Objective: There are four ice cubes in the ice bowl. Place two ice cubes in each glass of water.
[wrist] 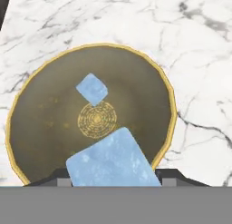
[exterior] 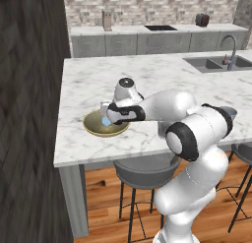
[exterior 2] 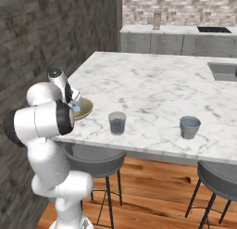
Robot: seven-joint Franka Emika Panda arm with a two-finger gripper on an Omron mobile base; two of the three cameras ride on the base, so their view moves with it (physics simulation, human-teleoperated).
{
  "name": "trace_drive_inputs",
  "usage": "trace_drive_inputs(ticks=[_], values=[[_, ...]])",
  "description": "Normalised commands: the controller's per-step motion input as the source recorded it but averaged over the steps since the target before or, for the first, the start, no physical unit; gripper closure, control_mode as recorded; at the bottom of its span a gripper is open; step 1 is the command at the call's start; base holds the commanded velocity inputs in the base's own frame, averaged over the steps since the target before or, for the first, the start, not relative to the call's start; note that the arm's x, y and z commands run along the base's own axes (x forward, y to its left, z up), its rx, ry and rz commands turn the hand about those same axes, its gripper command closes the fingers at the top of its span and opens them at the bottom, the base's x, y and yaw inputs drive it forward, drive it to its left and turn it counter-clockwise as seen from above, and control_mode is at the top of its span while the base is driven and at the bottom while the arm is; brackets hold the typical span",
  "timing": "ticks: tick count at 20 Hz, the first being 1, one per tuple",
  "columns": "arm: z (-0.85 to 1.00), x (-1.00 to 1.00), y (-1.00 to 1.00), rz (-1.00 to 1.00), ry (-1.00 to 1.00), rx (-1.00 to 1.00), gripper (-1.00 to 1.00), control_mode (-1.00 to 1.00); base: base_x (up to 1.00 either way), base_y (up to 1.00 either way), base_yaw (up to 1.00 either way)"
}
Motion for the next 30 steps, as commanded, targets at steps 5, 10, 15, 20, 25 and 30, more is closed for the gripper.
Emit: trace_drive_inputs(ticks=[5, 10, 15, 20, 25, 30], values=[[1.0, -0.93, -0.72, -0.29, 0.02, 0.06, 1.0, -1.0, 0.0, 0.0, 0.0], [0.9, -0.67, -0.81, -0.24, 0.16, 0.05, 1.0, -1.0, 0.0, 0.0, 0.0], [0.82, -0.99, -1.0, -0.08, 0.11, 0.09, 1.0, -1.0, 0.0, 0.0, 0.0], [0.45, -0.52, -1.0, -0.08, 0.23, 0.01, 1.0, -1.0, 0.0, 0.0, 0.0], [-0.03, -0.21, -0.74, -0.07, 0.04, -0.06, 1.0, -1.0, 0.0, 0.0, 0.0], [-0.04, -0.17, -0.51, -0.06, -0.1, -0.03, 1.0, -1.0, 0.0, 0.0, 0.0]])
